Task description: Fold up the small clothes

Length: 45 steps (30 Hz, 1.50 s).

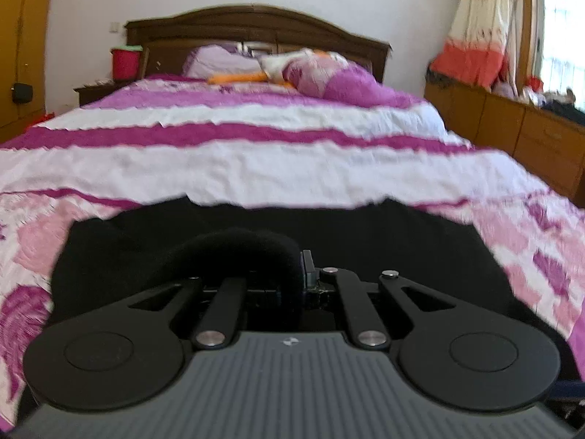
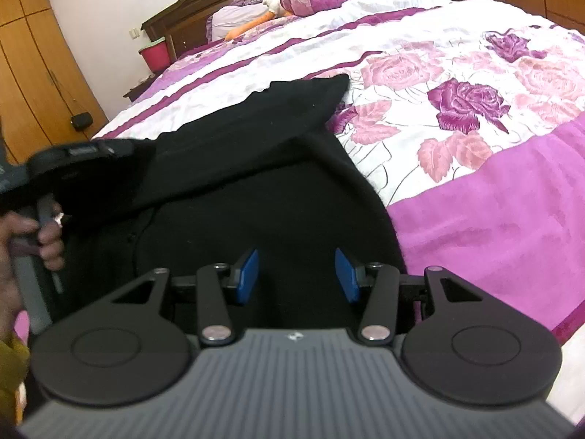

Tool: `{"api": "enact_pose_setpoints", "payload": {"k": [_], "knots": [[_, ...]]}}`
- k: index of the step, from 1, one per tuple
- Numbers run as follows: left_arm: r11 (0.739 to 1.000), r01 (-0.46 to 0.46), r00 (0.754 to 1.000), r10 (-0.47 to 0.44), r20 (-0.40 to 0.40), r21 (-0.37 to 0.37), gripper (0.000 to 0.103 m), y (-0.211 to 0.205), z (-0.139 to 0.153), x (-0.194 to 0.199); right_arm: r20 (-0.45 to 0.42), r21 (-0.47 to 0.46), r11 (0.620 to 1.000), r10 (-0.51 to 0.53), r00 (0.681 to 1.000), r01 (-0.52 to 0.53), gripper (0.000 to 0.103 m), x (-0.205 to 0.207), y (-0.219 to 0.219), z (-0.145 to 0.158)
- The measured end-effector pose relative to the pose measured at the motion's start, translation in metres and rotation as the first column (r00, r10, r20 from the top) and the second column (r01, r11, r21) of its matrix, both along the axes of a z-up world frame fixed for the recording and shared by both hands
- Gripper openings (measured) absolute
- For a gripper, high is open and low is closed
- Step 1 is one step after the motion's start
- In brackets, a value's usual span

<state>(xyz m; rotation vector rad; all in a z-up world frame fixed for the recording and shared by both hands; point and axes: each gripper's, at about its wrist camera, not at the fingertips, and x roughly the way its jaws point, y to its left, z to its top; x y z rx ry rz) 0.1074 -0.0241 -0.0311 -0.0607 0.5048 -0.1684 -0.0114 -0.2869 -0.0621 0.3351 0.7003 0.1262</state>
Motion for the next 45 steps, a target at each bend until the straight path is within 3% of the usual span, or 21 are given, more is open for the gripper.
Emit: {"api": "enact_pose_setpoints", "payload": {"k": [5,10,13,16,20,28,33,37,45], "knots": [[0.998,0.017,0.997,-0.012,-0.075,0.062,0.015,-0.013,-0.018,0.003,-0.002,0.005,1.0,0.007,1.0,-0.007,0.048,0.001,0.0,-0.004],[0.996,0.054,0.995,-0.047,-0.093,0.074,0.042,-0.013,-0.018,-0.012,-0.009,0.011,1.0,0.006,1.0,-0.006,0.048,0.003,-0.001,-0.007],[0.994,0.053,0.992,-0.042,-0.119,0.092,0.049,-0.009,-0.013,-0.029,-0.008,0.003,1.0,0.008,1.0,-0.008,0.048,0.003,0.0,-0.007],[0.993,0.031,0.989,-0.014,-0.148,0.115,0.049,-0.001,-0.008,-0.047,-0.006,-0.02,1.0,0.01,1.0,-0.011,0.049,0.002,0.004,-0.006],[0.996,-0.003,0.98,0.019,-0.196,0.084,0.05,0.022,-0.004,-0.072,-0.009,-0.066,0.998,0.012,1.0,-0.013,0.049,0.001,0.011,-0.002],[0.981,-0.164,0.974,0.177,-0.14,0.101,0.05,0.08,0.011,-0.109,0.0,-0.121,0.99,0.066,0.998,-0.066,0.052,0.006,0.034,0.015],[0.963,-0.239,0.96,0.254,-0.121,0.127,0.05,0.108,0.013,-0.118,0.028,-0.149,0.978,0.151,0.988,-0.146,0.051,0.014,0.063,0.03],[0.957,-0.271,0.948,0.284,-0.142,0.104,0.05,0.123,0.008,-0.119,0.056,-0.169,0.964,0.216,0.975,-0.204,0.051,0.022,0.087,0.043],[0.945,-0.303,0.931,0.322,-0.173,0.126,0.05,0.13,-0.009,-0.122,0.098,-0.152,0.944,0.309,0.946,-0.293,0.051,0.044,0.13,0.063]]}}
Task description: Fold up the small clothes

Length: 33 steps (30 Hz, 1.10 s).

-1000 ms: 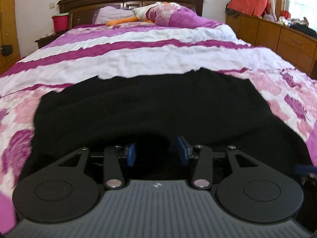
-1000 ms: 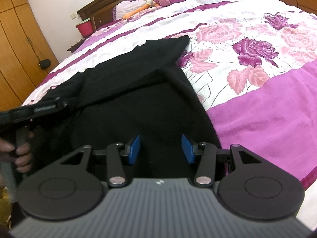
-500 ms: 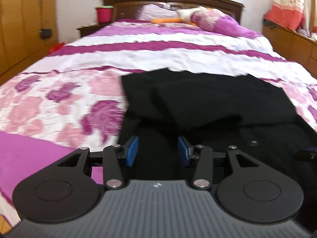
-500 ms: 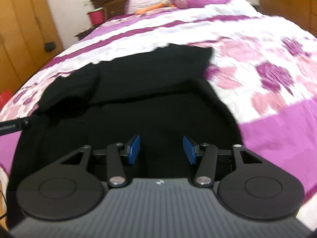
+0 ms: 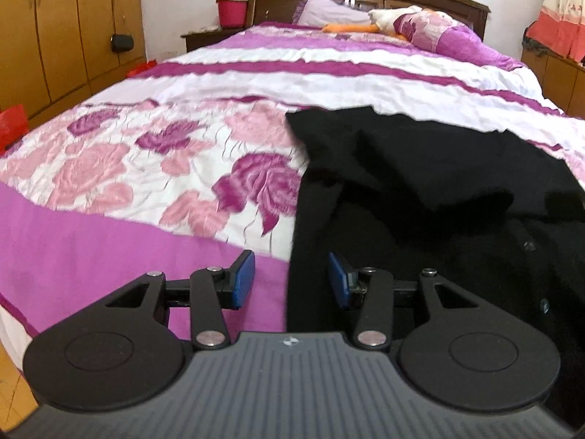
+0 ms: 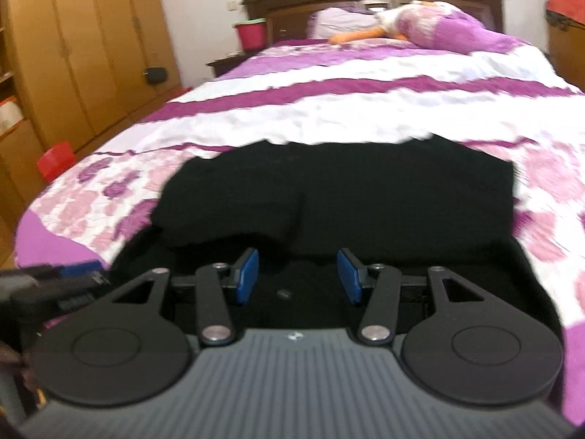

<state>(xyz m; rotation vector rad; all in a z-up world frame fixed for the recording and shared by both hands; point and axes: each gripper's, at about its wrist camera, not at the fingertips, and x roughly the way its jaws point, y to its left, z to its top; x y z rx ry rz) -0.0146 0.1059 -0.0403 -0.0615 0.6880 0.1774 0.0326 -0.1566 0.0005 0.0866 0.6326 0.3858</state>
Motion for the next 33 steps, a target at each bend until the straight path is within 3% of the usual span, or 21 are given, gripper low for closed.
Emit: {"api": "enact_pose_setpoints", "payload": {"k": [10,18,21,22,23,27,33], "knots": [[1.0,0.01,1.0,-0.01,0.004,-0.011,0.054,0.007,-0.01,-0.003,0.034,-0.043,0.979,0.203,0.979,-0.201,0.05,0.02,0.088,0.003],[1.0,0.015,1.0,-0.015,0.009,-0.016,0.055,0.008,-0.013,-0.003,-0.008,-0.16,0.966,0.202,0.979,-0.201,0.049,0.047,0.116,-0.027],[1.0,0.017,1.0,-0.016,0.01,-0.018,0.056,0.009,-0.014,-0.002,-0.013,-0.102,0.973,0.208,0.978,-0.208,0.04,0.053,0.107,-0.032],[1.0,0.015,1.0,-0.015,0.009,-0.017,0.056,0.009,-0.014,-0.003,-0.011,-0.077,0.976,0.204,0.979,-0.204,0.023,0.054,0.104,-0.032],[1.0,0.015,1.0,-0.015,0.01,-0.016,0.056,0.009,-0.013,-0.003,-0.01,-0.042,0.978,0.205,0.979,-0.205,0.019,0.055,0.099,-0.029],[1.0,0.012,1.0,-0.012,0.008,-0.01,0.056,0.009,-0.014,-0.002,0.044,0.038,0.985,0.164,0.985,-0.166,0.014,0.053,0.077,-0.014],[1.0,0.003,1.0,-0.003,-0.007,0.004,0.056,0.008,-0.01,0.006,0.114,0.156,0.988,-0.018,0.993,0.0,0.013,0.049,0.013,0.012]]}}
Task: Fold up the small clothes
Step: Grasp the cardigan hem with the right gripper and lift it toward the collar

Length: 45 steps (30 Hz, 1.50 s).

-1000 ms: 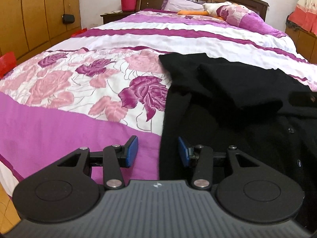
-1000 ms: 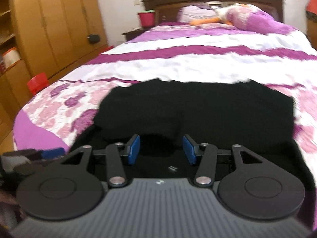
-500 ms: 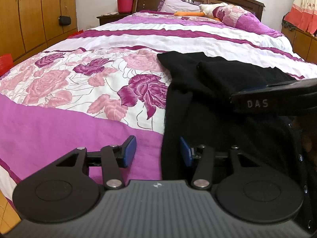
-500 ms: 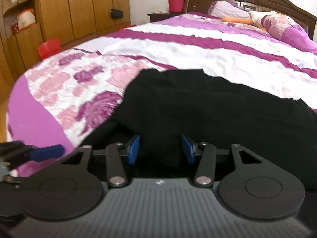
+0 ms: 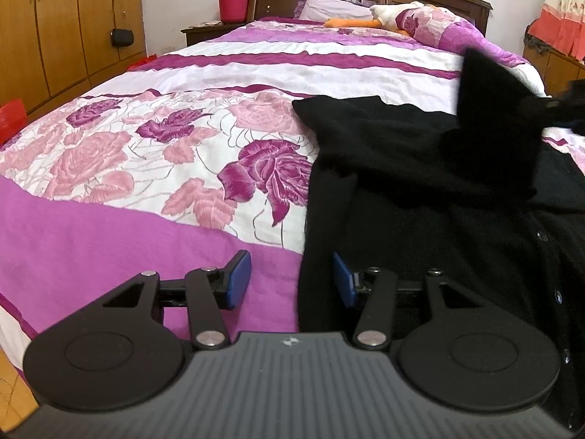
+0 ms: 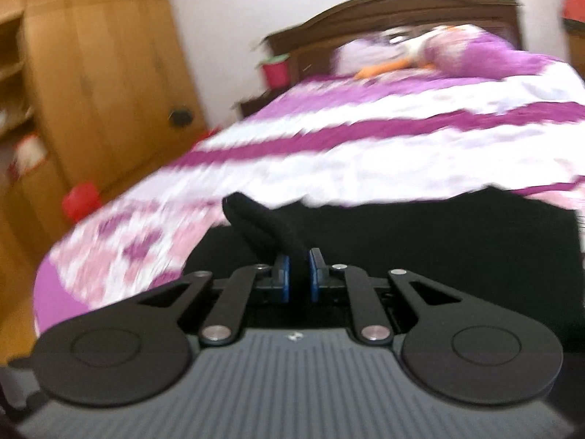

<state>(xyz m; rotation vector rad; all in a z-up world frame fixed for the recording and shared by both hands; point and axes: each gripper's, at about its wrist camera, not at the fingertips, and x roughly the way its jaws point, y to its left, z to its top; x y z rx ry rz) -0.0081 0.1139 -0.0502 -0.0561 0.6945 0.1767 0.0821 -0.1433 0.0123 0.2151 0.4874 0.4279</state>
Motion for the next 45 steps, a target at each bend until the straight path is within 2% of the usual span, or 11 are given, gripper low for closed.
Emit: {"api": "enact_pose_setpoints", "payload": {"k": [7,10,16,20,28,31,33,35,37,41,45], "knots": [[0.999,-0.02,1.0,0.021,-0.009,0.032,0.056,-0.004,-0.001,0.01,-0.09,0.104,0.96,-0.25,0.964,0.259,0.013,0.01,-0.086,-0.021],[0.998,-0.022,1.0,0.022,-0.011,0.066,0.056,-0.01,-0.002,0.011,-0.147,0.065,0.947,-0.304,0.941,0.316,0.013,0.018,-0.103,-0.047],[0.996,0.001,1.0,-0.001,-0.007,0.086,0.056,-0.014,0.007,0.013,-0.21,0.097,0.951,-0.268,0.94,0.293,0.018,0.018,-0.122,-0.063],[0.996,0.017,0.999,-0.021,0.048,0.086,0.056,-0.014,0.026,0.019,-0.153,0.126,0.947,-0.274,0.949,0.294,0.054,0.013,-0.128,-0.051],[0.996,0.072,0.981,-0.079,0.178,0.047,0.056,-0.023,0.053,0.075,-0.157,0.048,0.956,-0.28,0.947,0.291,0.056,0.057,-0.12,-0.057],[0.998,0.063,0.977,-0.062,0.203,0.0,0.056,-0.026,0.048,0.107,-0.184,0.044,0.96,-0.265,0.947,0.277,0.05,0.069,-0.113,-0.067],[0.999,0.039,0.977,-0.031,0.209,-0.033,0.056,-0.028,0.04,0.125,-0.161,0.018,0.975,-0.216,0.963,0.222,0.01,0.071,-0.104,-0.066],[0.997,0.02,0.977,-0.004,0.214,-0.071,0.056,-0.027,0.034,0.138,-0.126,0.013,0.978,-0.206,0.97,0.209,0.009,0.068,-0.099,-0.057],[0.994,-0.001,0.973,0.026,0.227,-0.108,0.056,-0.025,0.027,0.147,0.022,-0.012,0.977,-0.213,0.977,0.213,0.008,0.052,-0.095,-0.038],[0.988,-0.125,0.969,0.142,0.202,-0.095,0.056,-0.023,-0.001,0.161,0.184,-0.112,0.942,-0.293,0.938,0.316,0.008,0.042,-0.091,-0.026],[0.976,-0.181,0.967,0.199,0.157,-0.121,0.056,-0.017,-0.017,0.169,0.041,-0.159,0.928,-0.335,0.941,0.337,0.009,0.07,-0.102,-0.061]]}}
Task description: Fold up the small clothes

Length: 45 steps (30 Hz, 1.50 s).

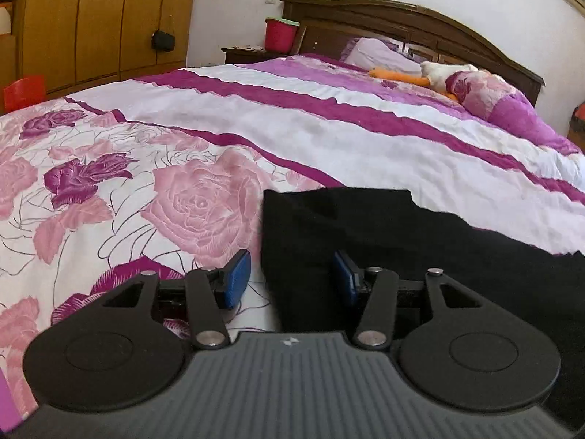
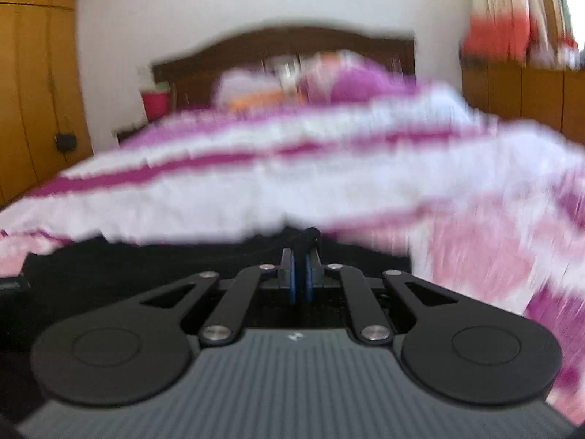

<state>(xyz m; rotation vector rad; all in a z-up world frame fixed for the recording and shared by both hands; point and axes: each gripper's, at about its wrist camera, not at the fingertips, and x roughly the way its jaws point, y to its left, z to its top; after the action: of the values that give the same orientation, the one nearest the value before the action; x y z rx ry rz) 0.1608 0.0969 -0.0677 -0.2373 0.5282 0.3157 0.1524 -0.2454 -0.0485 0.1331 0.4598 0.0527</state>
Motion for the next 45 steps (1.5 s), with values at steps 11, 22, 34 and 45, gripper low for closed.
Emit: {"api": "enact_pose_setpoints", "payload": {"k": [11,22,34,45], "knots": [[0.999,0.035,0.999,-0.035,-0.018,-0.032,0.058,0.007,0.005,-0.004,-0.08,0.104,0.995,-0.005,0.997,0.013,0.015,0.009,-0.017,-0.021],[0.994,0.107,0.991,-0.109,-0.081,-0.031,0.059,0.027,0.038,-0.077,-0.127,0.157,0.988,0.014,0.992,0.007,0.022,-0.05,-0.052,0.016],[0.986,0.155,0.976,-0.163,-0.143,-0.066,0.059,0.028,0.05,-0.166,-0.147,0.141,0.989,0.07,0.987,-0.049,0.043,-0.135,-0.055,0.029],[0.976,0.198,0.965,-0.211,-0.155,-0.095,0.059,0.018,0.051,-0.225,-0.149,0.13,0.989,0.095,0.984,-0.075,0.043,-0.199,-0.049,0.025]]}}
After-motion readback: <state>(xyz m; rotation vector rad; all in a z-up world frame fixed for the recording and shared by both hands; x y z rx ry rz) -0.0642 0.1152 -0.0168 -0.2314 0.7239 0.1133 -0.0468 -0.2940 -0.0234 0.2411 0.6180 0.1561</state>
